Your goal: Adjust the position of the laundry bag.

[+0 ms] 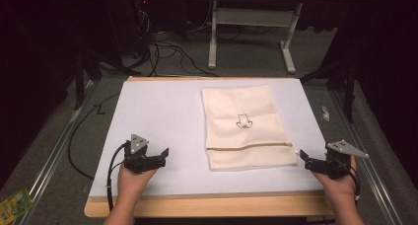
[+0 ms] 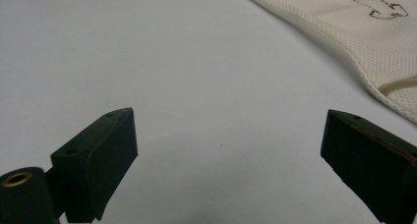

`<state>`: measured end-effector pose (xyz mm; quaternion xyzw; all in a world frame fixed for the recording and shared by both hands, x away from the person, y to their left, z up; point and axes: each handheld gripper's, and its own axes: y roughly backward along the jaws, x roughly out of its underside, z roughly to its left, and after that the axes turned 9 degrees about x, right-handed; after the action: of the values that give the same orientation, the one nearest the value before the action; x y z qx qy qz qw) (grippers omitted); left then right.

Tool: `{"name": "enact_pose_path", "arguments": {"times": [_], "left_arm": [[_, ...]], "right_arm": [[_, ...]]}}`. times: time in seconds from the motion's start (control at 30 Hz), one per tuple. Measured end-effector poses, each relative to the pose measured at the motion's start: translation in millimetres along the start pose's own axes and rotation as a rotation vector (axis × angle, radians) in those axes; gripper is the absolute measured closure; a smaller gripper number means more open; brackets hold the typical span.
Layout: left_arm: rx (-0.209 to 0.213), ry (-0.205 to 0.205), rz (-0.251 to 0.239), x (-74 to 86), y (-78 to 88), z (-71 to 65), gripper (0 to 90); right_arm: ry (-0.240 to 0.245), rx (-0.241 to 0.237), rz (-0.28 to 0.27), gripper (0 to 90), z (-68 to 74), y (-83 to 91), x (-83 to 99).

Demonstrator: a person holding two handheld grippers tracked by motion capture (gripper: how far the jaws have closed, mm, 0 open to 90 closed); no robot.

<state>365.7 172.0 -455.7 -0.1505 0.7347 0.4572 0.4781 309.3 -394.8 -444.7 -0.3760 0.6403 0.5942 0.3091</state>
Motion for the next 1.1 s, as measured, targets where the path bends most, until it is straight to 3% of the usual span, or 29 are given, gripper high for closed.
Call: {"name": "enact_pose_path", "arguments": {"times": [0.2, 0.37, 0.57, 0.6, 0.63, 0.67, 0.77, 0.8, 0.83, 0.87, 0.9, 0.93, 0.97, 1.0, 1.1], "left_arm": [[-0.017, 0.055, -0.045, -4.3, 2.8, 5.0, 7.7], [-0.016, 0.030, -0.026, -2.9, 0.3, 2.8, 8.8], [0.042, 0.028, -0.031, -4.8, -3.0, -7.4, 15.2], [0.099, 0.048, -0.029, -7.6, -11.3, -16.0, 15.9], [0.099, 0.048, -0.029, -7.6, -11.3, -16.0, 16.6], [0.135, 0.049, -0.021, -10.0, -19.0, -24.5, 16.6], [0.197, -0.002, 0.036, -15.9, -41.9, -50.4, 20.4], [0.247, -0.024, 0.054, -18.7, -55.3, -64.1, 26.2], [0.247, -0.024, 0.054, -18.7, -55.3, -64.1, 27.7], [0.268, -0.036, 0.071, -22.4, -72.9, -78.9, 30.4], [0.268, -0.036, 0.071, -22.4, -72.9, -78.9, 32.5], [0.259, -0.047, 0.096, -25.5, -88.6, -90.8, 33.9], [0.259, -0.047, 0.096, -25.5, -88.6, -90.8, 35.0], [0.242, -0.064, 0.126, -27.4, -101.6, -101.5, 37.5], [0.213, -0.080, 0.144, -25.7, -110.4, -109.2, 54.5]], "right_arm": [[0.019, -0.011, 0.005, 2.3, 3.9, -4.8, -0.8], [0.011, -0.014, -0.003, 2.5, 3.1, -2.3, 0.5], [0.001, -0.010, -0.015, 3.6, 1.2, -0.7, 0.9], [0.003, -0.010, -0.013, 3.7, 0.9, -1.2, 1.3], [0.002, -0.010, -0.011, 3.7, 0.7, -1.8, 1.5], [0.002, -0.010, -0.011, 3.7, 0.7, -1.8, 1.5], [0.002, -0.012, -0.004, 4.0, 2.2, -4.0, 2.3], [0.015, -0.014, 0.000, 4.0, 4.6, -4.9, 2.5], [0.015, -0.014, 0.000, 4.0, 4.6, -4.9, 2.5], [0.022, -0.015, 0.001, 4.2, 6.3, -6.0, 2.4], [0.022, -0.015, 0.001, 4.2, 6.3, -6.0, 2.4], [0.029, -0.020, 0.001, 4.4, 7.1, -6.8, 2.1], [0.029, -0.020, 0.001, 4.4, 7.1, -6.8, 2.1], [0.043, -0.022, 0.000, 4.7, 6.8, -7.3, 2.1], [0.035, -0.029, 0.001, 5.5, 6.4, -6.7, 2.8]]}}
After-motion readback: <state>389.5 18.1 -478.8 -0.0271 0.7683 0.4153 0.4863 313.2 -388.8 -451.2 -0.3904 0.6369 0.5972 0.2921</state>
